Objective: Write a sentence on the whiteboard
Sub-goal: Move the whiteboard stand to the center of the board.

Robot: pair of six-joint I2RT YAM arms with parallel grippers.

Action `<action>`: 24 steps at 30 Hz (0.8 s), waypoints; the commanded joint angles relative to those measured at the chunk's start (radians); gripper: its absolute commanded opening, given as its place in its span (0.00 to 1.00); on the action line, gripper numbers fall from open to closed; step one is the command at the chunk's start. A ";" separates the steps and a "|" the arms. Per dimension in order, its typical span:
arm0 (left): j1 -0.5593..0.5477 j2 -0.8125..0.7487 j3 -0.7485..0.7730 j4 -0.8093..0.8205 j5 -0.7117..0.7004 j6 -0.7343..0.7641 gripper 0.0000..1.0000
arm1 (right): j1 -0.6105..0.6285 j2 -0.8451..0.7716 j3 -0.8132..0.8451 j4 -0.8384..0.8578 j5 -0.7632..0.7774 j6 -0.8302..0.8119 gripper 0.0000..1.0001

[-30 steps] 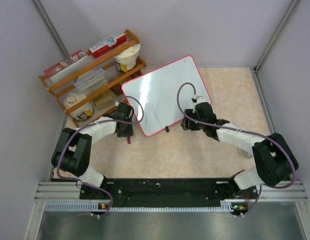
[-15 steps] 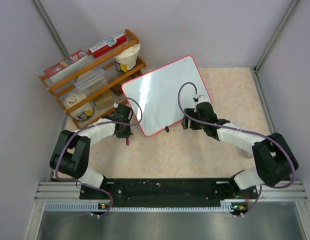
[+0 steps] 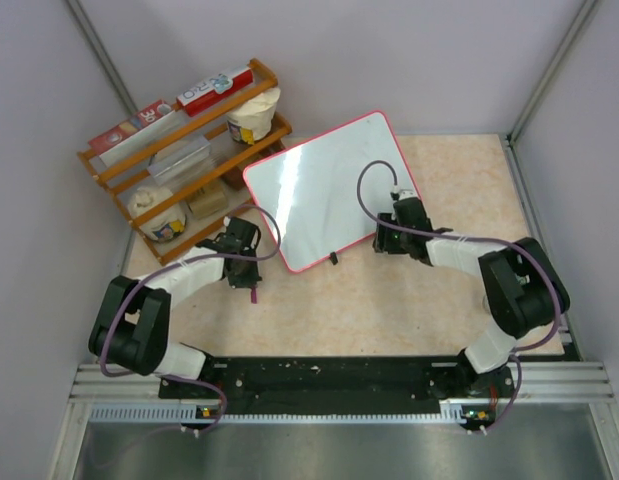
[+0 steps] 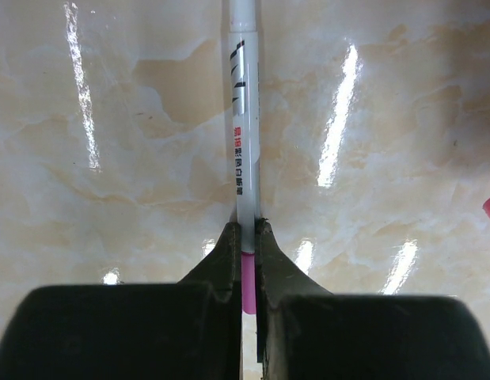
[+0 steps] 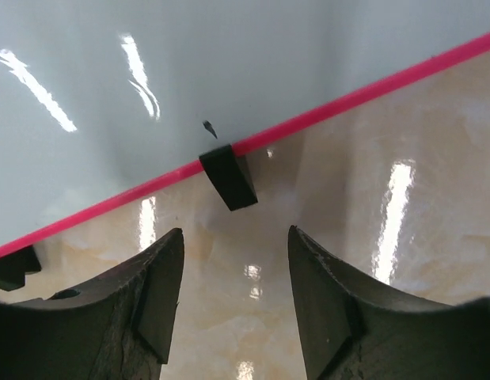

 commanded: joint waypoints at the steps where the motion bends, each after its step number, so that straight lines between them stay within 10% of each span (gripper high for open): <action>1: -0.002 -0.037 -0.009 -0.009 0.015 -0.007 0.00 | -0.004 0.057 0.083 0.045 -0.032 -0.020 0.54; 17: 0.000 -0.045 0.003 0.012 0.042 0.006 0.00 | -0.002 0.167 0.183 0.041 0.015 -0.068 0.38; 24: -0.002 -0.042 0.008 0.015 0.045 0.016 0.00 | -0.002 0.156 0.195 -0.013 0.095 -0.067 0.64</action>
